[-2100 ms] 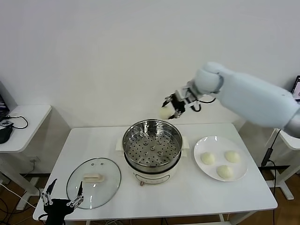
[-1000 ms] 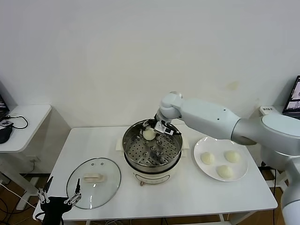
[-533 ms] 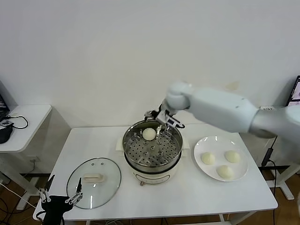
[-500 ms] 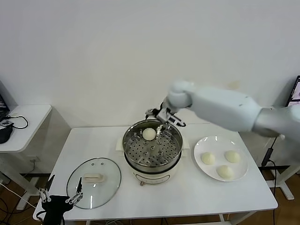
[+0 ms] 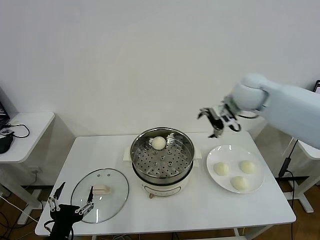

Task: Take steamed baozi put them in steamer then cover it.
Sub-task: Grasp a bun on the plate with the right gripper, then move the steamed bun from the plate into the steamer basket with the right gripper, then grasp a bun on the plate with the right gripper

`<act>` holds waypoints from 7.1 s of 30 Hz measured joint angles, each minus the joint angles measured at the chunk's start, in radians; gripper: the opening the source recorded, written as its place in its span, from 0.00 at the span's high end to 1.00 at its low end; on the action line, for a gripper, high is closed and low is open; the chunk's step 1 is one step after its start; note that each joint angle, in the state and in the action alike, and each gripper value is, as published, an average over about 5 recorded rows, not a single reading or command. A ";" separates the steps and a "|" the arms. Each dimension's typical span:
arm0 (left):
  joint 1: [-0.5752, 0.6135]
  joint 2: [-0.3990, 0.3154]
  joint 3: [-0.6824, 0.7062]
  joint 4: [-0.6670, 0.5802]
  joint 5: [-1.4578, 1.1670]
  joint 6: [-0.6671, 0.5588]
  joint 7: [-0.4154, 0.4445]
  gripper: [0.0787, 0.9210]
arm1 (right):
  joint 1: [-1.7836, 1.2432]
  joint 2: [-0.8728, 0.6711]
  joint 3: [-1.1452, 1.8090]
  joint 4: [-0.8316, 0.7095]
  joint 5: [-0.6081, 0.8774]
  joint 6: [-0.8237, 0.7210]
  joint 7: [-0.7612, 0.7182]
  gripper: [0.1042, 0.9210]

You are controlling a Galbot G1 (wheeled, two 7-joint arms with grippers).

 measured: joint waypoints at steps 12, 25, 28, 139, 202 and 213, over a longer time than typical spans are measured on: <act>0.008 0.007 -0.011 -0.010 0.002 0.012 0.006 0.12 | -0.310 -0.169 0.188 0.034 -0.071 -0.066 0.021 0.12; 0.008 -0.005 -0.044 -0.006 -0.005 0.026 0.012 0.12 | -0.577 -0.082 0.385 -0.167 -0.177 -0.051 0.020 0.12; 0.005 -0.005 -0.051 -0.001 -0.007 0.027 0.013 0.12 | -0.611 -0.039 0.413 -0.224 -0.194 -0.043 0.019 0.12; -0.031 -0.015 -0.099 0.009 -0.046 0.028 0.013 0.12 | -0.239 0.668 0.043 -0.325 0.265 -0.434 0.175 0.27; -0.021 0.004 -0.058 0.056 -0.019 0.026 0.018 0.12 | -0.827 -0.128 0.600 -0.182 -0.321 -0.024 -0.091 0.12; -0.023 0.002 -0.060 0.053 -0.018 0.026 0.018 0.12 | -0.867 -0.073 0.621 -0.231 -0.321 -0.032 -0.076 0.13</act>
